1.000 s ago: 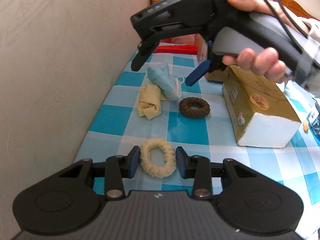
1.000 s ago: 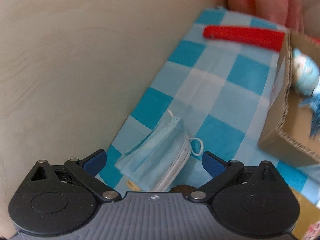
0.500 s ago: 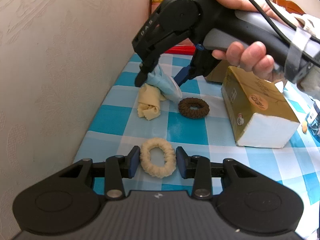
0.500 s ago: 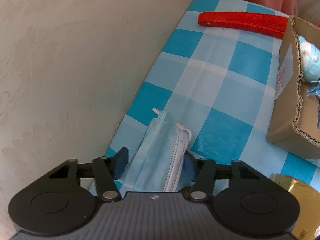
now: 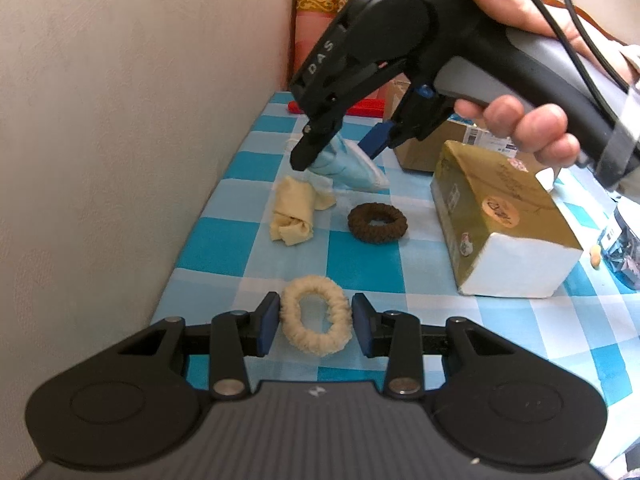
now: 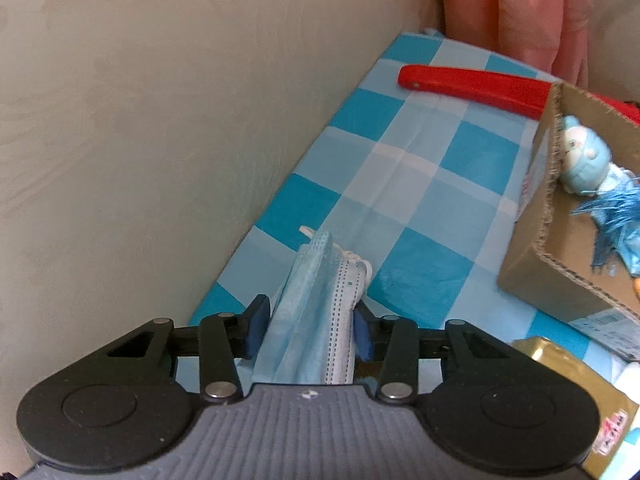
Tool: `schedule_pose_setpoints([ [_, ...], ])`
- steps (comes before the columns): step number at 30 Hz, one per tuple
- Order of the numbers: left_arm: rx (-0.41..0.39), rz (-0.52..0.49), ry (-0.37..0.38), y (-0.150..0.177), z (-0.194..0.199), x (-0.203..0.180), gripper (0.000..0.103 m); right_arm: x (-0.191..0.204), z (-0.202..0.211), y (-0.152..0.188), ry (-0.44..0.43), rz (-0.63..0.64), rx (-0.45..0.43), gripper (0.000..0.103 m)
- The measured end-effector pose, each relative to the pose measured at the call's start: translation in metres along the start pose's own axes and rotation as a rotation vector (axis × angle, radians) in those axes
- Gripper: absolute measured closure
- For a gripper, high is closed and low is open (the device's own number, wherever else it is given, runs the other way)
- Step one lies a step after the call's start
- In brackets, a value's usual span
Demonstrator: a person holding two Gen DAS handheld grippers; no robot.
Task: Organize soft objects
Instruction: 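Carry the mask into the box and open the right gripper while the left holds the ring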
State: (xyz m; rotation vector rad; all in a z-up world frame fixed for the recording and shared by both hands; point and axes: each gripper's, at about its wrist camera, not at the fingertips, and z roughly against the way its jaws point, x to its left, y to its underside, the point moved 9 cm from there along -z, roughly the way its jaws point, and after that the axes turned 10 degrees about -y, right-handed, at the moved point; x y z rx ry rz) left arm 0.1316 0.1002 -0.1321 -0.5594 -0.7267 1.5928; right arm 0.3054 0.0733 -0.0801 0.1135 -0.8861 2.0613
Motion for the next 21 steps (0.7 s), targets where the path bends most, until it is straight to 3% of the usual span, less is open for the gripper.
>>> schedule_pose_setpoints([
  [10, 0.004, -0.026, 0.007, -0.004, 0.015, -0.002, 0.065, 0.009, 0.032, 0.014, -0.023, 0.034, -0.037, 0.056],
  [21, -0.022, -0.081, 0.034, -0.012, 0.046, -0.016, 0.065, 0.017, 0.104, 0.053, -0.010, 0.121, -0.115, 0.056],
])
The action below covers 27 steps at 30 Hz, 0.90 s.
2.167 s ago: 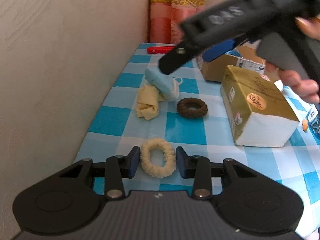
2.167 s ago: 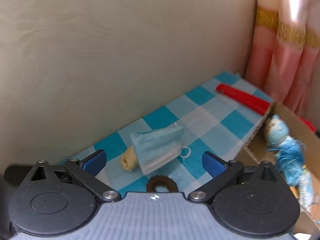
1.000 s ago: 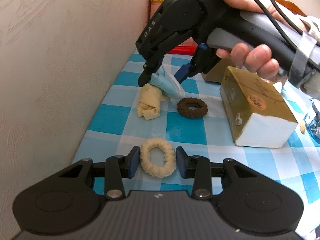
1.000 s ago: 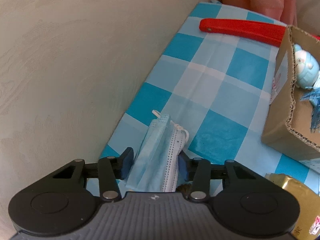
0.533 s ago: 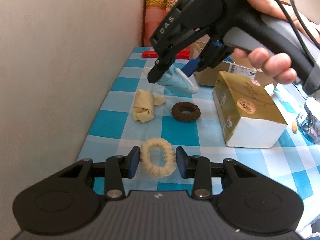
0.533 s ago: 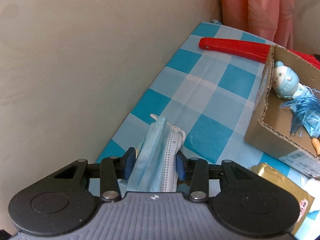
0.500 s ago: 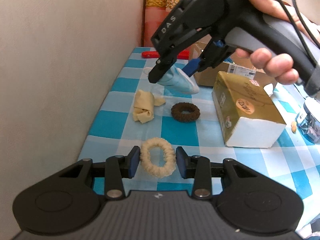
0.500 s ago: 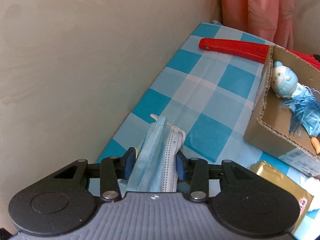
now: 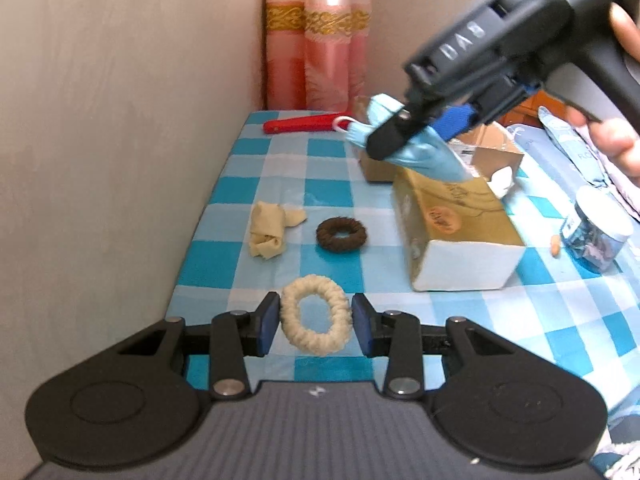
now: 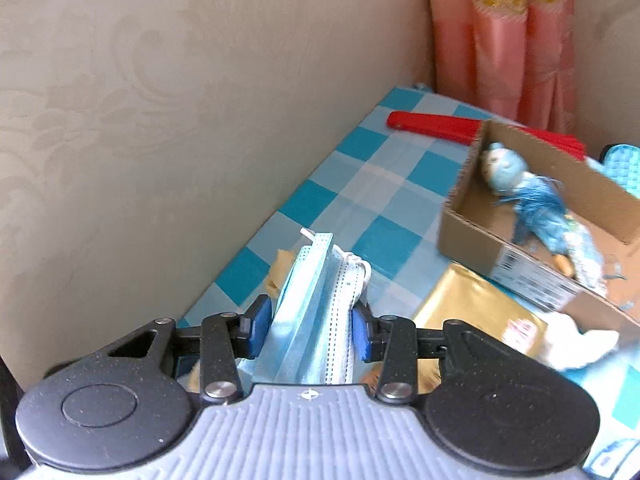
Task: Organize soft objects
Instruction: 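Carry the mask into the box and open the right gripper while the left holds the ring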
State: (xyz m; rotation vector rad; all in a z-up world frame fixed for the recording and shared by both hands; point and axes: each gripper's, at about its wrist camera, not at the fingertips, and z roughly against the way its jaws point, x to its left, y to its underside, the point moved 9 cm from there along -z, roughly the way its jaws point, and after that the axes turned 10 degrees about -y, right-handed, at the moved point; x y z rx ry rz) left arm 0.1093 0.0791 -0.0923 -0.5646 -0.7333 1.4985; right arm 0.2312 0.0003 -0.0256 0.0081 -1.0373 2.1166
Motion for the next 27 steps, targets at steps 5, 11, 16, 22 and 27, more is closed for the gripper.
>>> schedule_pose_setpoints([
  [5, -0.023, -0.027, 0.027, -0.007, 0.013, -0.012, 0.065, -0.014, 0.035, 0.019, 0.053, 0.004, -0.034, 0.056],
  [11, -0.032, -0.075, 0.085, -0.017, 0.018, -0.038, 0.065, -0.047, 0.073, 0.038, 0.131, -0.034, -0.081, 0.056],
  [16, -0.046, -0.099, 0.106, -0.025, 0.021, -0.053, 0.065, -0.080, 0.099, 0.043, 0.196, -0.076, -0.131, 0.056],
  [22, -0.040, -0.106, 0.122, -0.032, 0.020, -0.064, 0.065, -0.127, 0.117, 0.027, 0.272, -0.120, -0.182, 0.056],
  [27, -0.058, -0.114, 0.124, -0.044, 0.020, -0.070, 0.065, -0.161, 0.115, 0.008, 0.315, -0.138, -0.189, 0.056],
])
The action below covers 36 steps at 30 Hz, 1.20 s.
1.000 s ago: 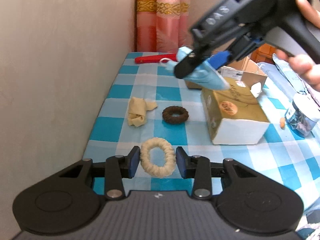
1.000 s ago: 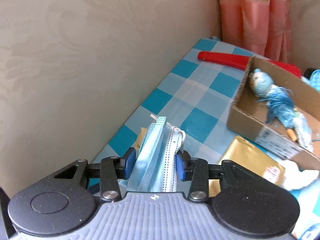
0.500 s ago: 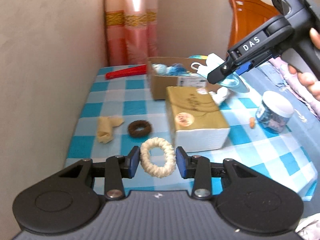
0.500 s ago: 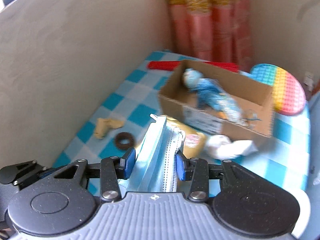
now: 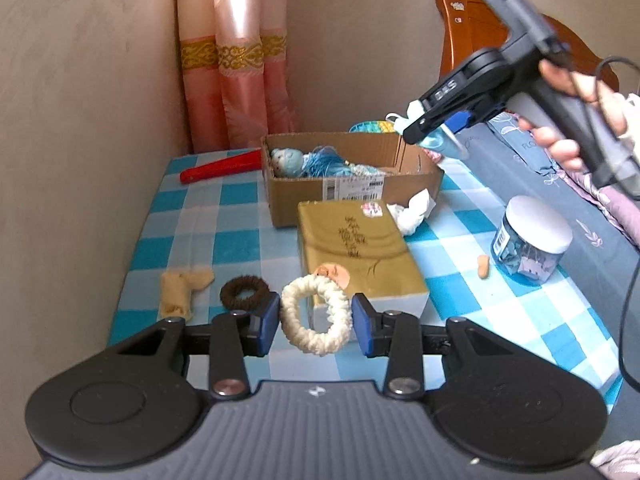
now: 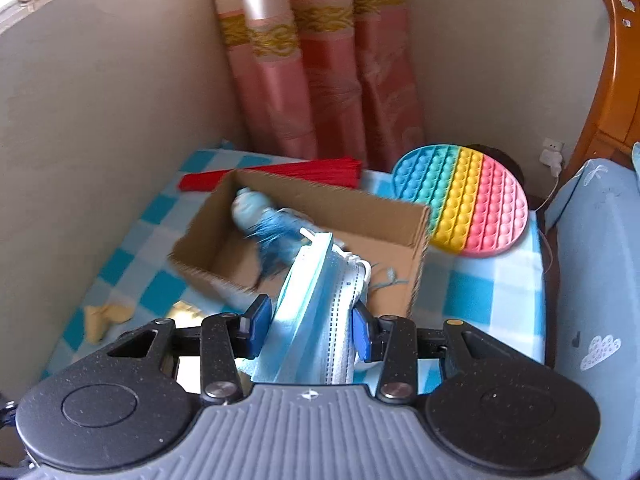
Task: Organize soft objects
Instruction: 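Carry the mask into the box and open the right gripper while the left holds the ring, then carry the cream ring into the box and open the left gripper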
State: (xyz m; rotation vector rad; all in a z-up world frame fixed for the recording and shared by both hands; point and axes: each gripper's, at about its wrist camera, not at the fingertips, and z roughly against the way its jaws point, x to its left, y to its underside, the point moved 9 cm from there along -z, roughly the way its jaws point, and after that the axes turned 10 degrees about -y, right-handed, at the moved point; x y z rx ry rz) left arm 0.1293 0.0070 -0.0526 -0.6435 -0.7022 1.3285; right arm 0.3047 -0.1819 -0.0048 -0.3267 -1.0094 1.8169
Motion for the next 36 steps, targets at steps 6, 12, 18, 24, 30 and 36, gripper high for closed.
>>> schedule_pose_setpoints([
  [6, 0.015, -0.004, 0.007, -0.005, -0.012, -0.004, 0.065, -0.028, -0.028, -0.020, 0.070, 0.001, 0.001, 0.050],
  [12, 0.019, -0.012, 0.008, -0.011, -0.020, -0.007, 0.065, -0.033, -0.046, -0.030, 0.112, 0.071, -0.027, 0.019],
  [18, 0.010, -0.032, 0.019, -0.026, -0.029, -0.011, 0.065, -0.018, -0.031, -0.019, 0.054, 0.055, -0.050, 0.002],
  [24, -0.003, -0.045, 0.025, -0.046, -0.044, -0.014, 0.065, -0.002, -0.007, 0.009, 0.038, 0.068, -0.070, 0.000],
  [30, -0.020, -0.074, 0.015, -0.070, -0.060, -0.016, 0.065, 0.006, 0.004, 0.038, 0.043, 0.056, -0.047, 0.000],
  [36, -0.029, -0.136, -0.007, -0.094, -0.076, -0.022, 0.064, 0.008, 0.008, 0.060, 0.058, 0.048, -0.035, 0.000],
])
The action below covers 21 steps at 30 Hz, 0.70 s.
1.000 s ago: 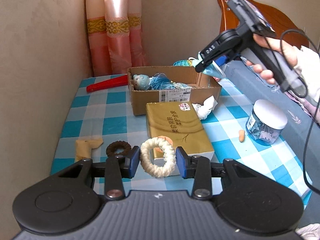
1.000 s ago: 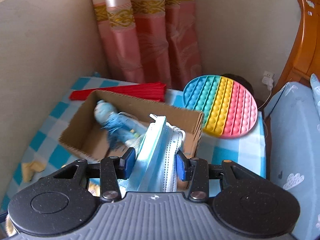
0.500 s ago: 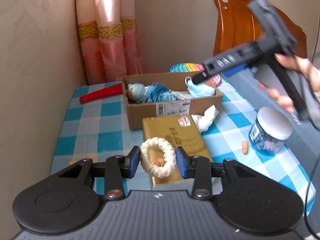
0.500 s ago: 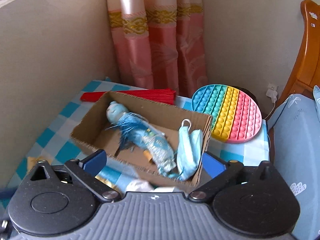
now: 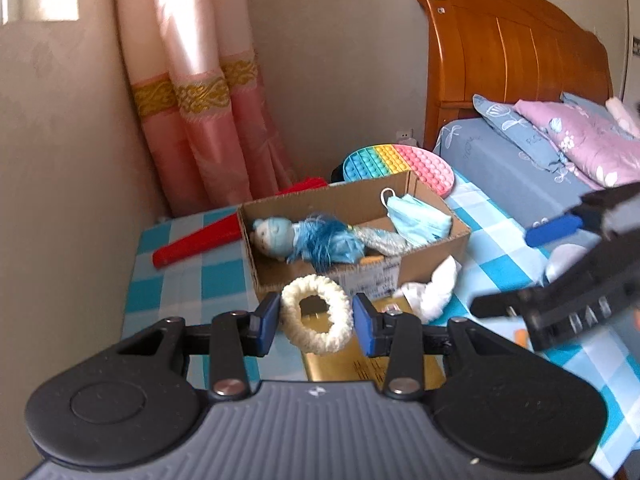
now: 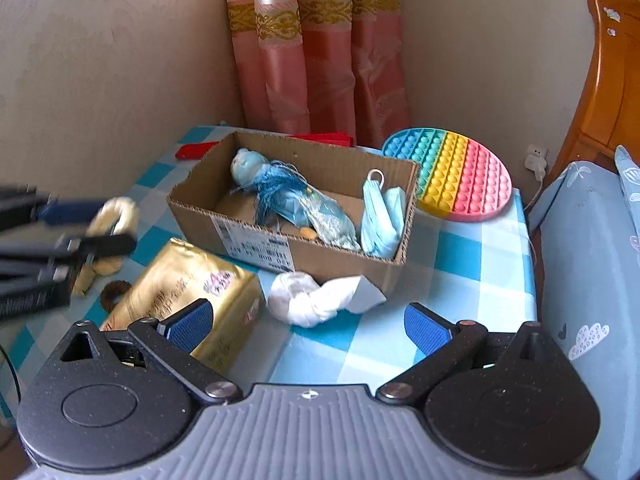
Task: Organize soft objects
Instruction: 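Carry the cream ring into the box and open the left gripper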
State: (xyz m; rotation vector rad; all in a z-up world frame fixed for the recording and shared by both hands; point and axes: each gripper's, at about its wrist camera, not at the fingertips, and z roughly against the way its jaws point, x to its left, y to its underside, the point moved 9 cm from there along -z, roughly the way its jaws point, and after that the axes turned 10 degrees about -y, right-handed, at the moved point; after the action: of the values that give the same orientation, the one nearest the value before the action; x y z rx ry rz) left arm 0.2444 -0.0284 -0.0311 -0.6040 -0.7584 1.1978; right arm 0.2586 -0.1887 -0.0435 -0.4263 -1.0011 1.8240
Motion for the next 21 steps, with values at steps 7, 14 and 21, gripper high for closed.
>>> schedule_pose_setpoints([
  [7, 0.012, -0.004, 0.003, -0.028, -0.027, 0.000, 0.064, 0.001, 0.006, 0.010, 0.012, -0.003, -0.002, 0.000],
  [14, 0.042, 0.021, -0.011, -0.046, -0.055, 0.010, 0.064, 0.002, 0.019, 0.013, 0.024, 0.002, -0.013, 0.000],
  [21, 0.056, 0.018, -0.031, -0.054, -0.071, 0.012, 0.020, 0.002, 0.025, 0.018, 0.034, 0.000, -0.014, 0.000],
])
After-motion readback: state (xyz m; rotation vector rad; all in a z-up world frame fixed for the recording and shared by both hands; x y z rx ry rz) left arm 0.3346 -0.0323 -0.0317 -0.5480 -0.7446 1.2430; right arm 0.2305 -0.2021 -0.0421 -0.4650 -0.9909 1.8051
